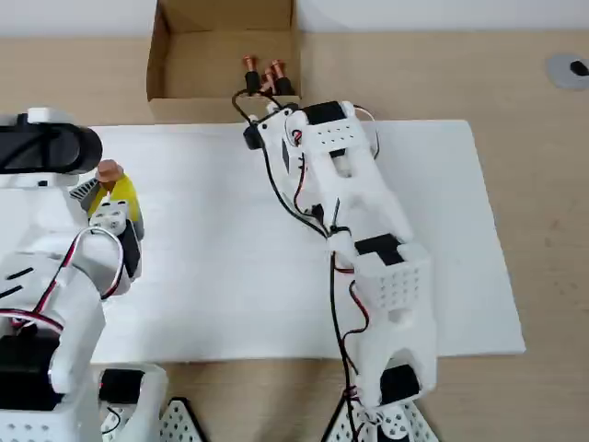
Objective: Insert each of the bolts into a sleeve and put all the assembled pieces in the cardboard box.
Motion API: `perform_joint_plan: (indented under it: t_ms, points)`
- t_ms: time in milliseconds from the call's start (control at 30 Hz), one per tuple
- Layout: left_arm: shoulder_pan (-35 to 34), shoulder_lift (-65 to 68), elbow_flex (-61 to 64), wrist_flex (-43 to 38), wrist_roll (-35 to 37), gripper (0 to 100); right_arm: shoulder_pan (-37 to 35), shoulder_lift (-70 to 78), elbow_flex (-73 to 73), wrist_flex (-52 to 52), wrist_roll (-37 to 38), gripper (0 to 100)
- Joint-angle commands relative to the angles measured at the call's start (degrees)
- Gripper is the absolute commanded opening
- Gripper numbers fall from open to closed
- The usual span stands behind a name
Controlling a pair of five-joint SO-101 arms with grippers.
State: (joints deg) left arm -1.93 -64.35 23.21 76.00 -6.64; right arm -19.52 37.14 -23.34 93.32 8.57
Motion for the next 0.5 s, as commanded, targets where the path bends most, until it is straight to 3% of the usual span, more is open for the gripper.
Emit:
perform_joint_plan:
  t_ms: [0,467]
  points:
    - [0.8,-0.4,-3.0,-0.1,-0.4,1,0.6,-5.0,-1.6,1.3,0.5,18.7]
    - [0.6,-0.7,-3.4,0.3,-2.1,1,0.7,5.0,-1.6,-2.6,0.6,18.5]
